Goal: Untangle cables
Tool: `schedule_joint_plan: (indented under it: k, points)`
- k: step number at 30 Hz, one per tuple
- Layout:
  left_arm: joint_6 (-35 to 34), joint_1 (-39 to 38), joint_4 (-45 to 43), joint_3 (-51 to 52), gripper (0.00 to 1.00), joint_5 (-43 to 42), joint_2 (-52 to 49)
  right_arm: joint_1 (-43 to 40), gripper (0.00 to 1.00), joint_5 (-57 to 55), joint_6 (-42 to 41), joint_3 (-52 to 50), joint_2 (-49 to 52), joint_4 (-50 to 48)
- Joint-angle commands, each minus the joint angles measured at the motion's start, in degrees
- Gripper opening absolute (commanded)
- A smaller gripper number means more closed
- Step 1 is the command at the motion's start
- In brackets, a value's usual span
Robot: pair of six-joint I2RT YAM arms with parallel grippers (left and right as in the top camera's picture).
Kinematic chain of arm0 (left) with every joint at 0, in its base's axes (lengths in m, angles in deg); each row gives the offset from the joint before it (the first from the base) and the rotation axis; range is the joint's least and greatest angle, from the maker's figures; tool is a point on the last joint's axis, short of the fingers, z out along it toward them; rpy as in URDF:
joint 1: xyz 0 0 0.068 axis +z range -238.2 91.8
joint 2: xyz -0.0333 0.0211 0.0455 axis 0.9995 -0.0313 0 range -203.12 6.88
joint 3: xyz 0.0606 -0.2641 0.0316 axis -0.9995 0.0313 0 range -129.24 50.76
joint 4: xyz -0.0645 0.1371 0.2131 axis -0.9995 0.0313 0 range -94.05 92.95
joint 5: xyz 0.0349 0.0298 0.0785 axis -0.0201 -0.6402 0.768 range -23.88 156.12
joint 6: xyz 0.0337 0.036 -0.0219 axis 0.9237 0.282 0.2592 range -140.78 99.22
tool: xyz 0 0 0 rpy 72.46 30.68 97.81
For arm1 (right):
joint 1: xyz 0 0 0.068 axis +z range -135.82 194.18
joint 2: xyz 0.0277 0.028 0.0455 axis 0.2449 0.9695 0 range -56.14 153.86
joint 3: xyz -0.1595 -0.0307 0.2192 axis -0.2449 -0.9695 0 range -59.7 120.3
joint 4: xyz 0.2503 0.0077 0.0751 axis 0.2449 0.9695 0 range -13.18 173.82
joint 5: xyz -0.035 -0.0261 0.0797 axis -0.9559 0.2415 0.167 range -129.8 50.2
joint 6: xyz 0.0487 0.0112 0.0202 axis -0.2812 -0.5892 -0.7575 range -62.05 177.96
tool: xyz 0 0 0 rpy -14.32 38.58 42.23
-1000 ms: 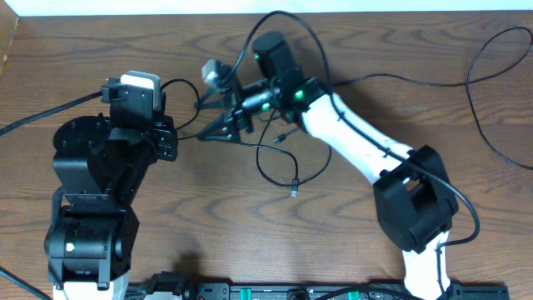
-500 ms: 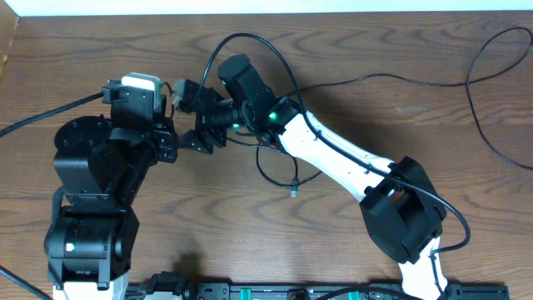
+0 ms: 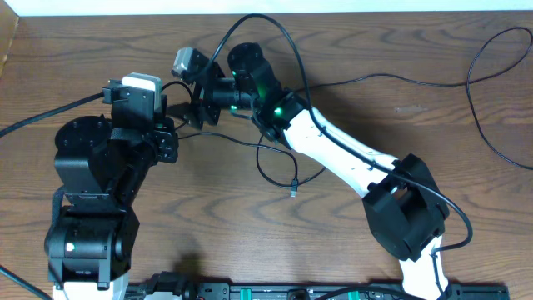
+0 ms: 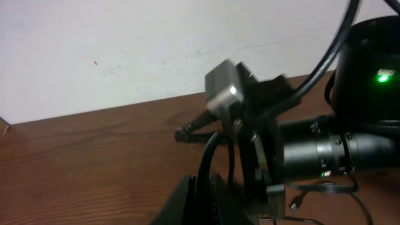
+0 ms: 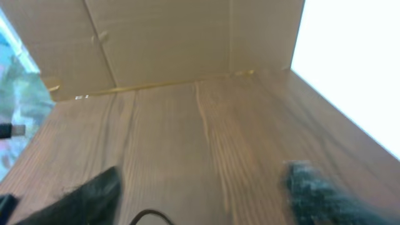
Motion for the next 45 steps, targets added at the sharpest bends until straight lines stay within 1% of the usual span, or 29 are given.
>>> schedule_joint_plan:
  k: [1, 2, 5, 8, 9, 10, 11, 12, 13, 14, 16, 19, 23, 30, 32, 34, 36, 39, 41, 45]
  points:
    - [0.33, 0.09, -0.17, -0.44, 0.07, 0.35, 0.09, -1.38, 0.28, 0.50, -7.28, 0.26, -1.88, -1.40]
    - [0.33, 0.09, -0.17, -0.42, 0.07, 0.35, 0.11, -1.77, 0.01, 0.50, -8.55, 0.26, -1.88, -1.40]
    - [0.33, 0.09, -0.17, -0.44, 0.08, 0.35, 0.11, -3.74, 0.01, 0.52, -13.11, 0.26, -1.88, -0.74]
    - [0.33, 0.09, -0.09, -0.44, 0.08, 0.35, 0.11, -6.80, 0.01, 0.52, -15.45, 0.26, -2.10, 1.09]
    - [0.31, 0.09, 0.07, -0.44, 0.16, 0.35, 0.11, -8.61, 0.01, 0.52, -16.41, 0.26, -2.45, 2.40]
    - [0.33, 0.09, 0.35, -0.44, 0.38, 0.37, 0.11, -10.80, 0.01, 0.57, -17.14, 0.26, -2.95, 4.48]
    - [0.33, 0.09, 0.52, -0.44, 0.51, 0.37, 0.09, -11.96, 0.01, 0.59, -17.16, 0.26, -3.28, 5.66]
    - [0.31, 0.09, 0.90, -0.44, 0.68, 0.35, 0.09, -14.53, 0.01, 0.74, -17.07, 0.26, -4.04, 8.35]
    - [0.31, 0.09, 1.16, -0.44, 0.81, 0.35, 0.09, -16.96, 0.01, 0.74, -17.05, 0.26, -4.72, 10.93]
    - [0.31, 0.09, 1.55, -0.44, 0.90, 0.35, 0.09, -20.13, 0.01, 0.74, -16.74, 0.26, -5.79, 14.16]
    - [0.33, 0.09, 2.03, -0.44, 0.92, 0.37, 0.09, -24.06, 0.01, 0.72, -14.38, 0.26, -7.32, 17.84]
    - [0.33, 0.09, 2.91, -0.42, 0.93, 0.37, 0.09, -31.43, 0.01, -0.87, -8.33, 0.26, -10.56, 24.52]
    - [0.33, 0.09, 4.15, -0.42, 0.93, 0.35, -0.63, -42.80, 0.01, -7.26, -5.60, 0.26, -16.48, 30.47]
    - [0.31, 0.09, 5.33, -0.42, 0.93, 0.31, -4.09, -64.11, 0.01, -8.13, -5.64, 0.26, -27.98, 31.47]
    - [0.31, 0.09, 5.31, -0.42, 0.93, 0.28, -5.20, -68.65, 0.01, -8.13, -5.64, 0.26, -30.10, 31.95]
    - [0.31, 0.09, 5.27, -0.42, 0.92, 0.02, -5.92, -71.56, 0.01, -8.13, -5.60, 0.26, -31.50, 32.79]
    - [0.31, 0.07, 5.31, -0.42, 0.92, -1.97, -6.80, -73.77, 0.01, -5.22, -3.85, 0.26, -32.96, 32.89]
    - [0.31, 0.07, 5.55, -0.42, 0.91, -4.87, -7.37, -73.16, 0.01, -7.52, -3.96, 0.26, -34.07, 33.68]
    - [0.31, 0.07, 5.44, -0.42, 0.91, -7.13, -7.67, -72.26, 0.01, -7.21, -4.44, 0.26, -34.60, 36.28]
    - [0.33, 0.02, 6.10, -0.42, 0.88, -11.45, -9.53, -69.18, 0.01, -7.04, -4.35, 0.26, -34.88, 39.93]
